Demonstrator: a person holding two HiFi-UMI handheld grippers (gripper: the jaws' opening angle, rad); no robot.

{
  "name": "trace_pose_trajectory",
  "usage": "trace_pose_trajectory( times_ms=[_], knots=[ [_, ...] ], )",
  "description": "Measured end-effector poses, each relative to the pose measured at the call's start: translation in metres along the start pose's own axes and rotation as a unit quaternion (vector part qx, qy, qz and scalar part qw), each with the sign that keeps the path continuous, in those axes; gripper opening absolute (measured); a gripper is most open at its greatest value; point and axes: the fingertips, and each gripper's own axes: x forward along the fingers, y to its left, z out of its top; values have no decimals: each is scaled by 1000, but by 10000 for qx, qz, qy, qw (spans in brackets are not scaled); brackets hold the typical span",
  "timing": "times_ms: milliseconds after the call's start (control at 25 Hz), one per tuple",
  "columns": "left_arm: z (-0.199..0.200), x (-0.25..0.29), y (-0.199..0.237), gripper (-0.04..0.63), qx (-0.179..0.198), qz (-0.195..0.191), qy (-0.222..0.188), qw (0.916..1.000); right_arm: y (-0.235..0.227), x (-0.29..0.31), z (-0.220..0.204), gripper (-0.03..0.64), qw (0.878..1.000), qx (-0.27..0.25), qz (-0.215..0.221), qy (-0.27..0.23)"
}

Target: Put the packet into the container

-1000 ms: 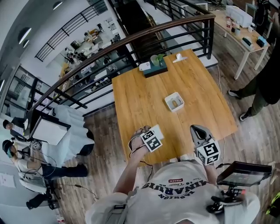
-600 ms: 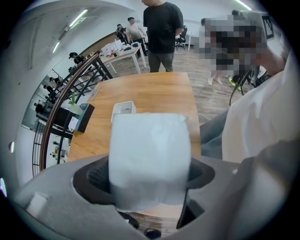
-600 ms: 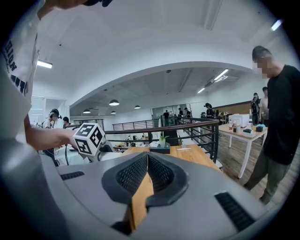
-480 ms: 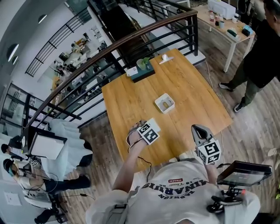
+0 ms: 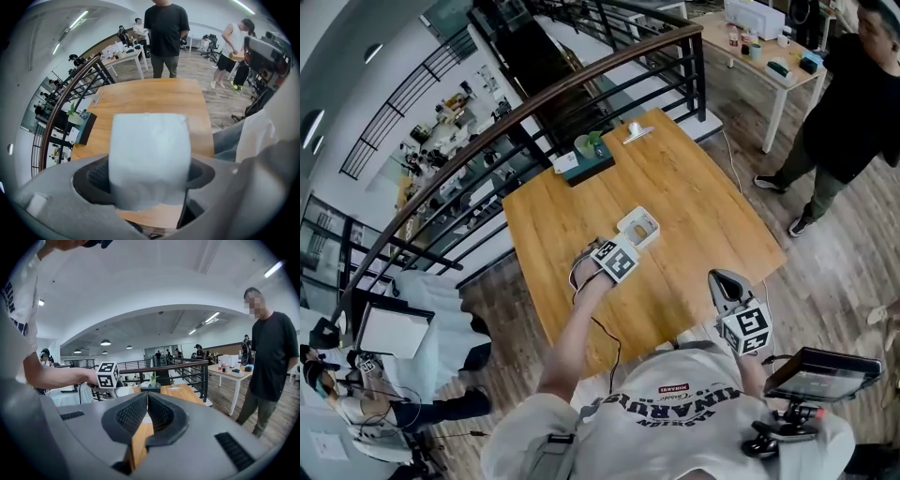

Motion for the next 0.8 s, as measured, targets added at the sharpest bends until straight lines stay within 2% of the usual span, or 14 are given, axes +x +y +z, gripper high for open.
trace_pose_trajectory(
  times_ms=[400, 800],
  knots=[
    [36, 67, 37, 416, -216, -242, 233, 9992, -12, -2, 4, 9, 9998, -13, -198, 71],
    [60, 150, 68, 416, -222, -494, 457, 9975, -40, 3, 4, 9, 9984, 112, -542, 135]
  ],
)
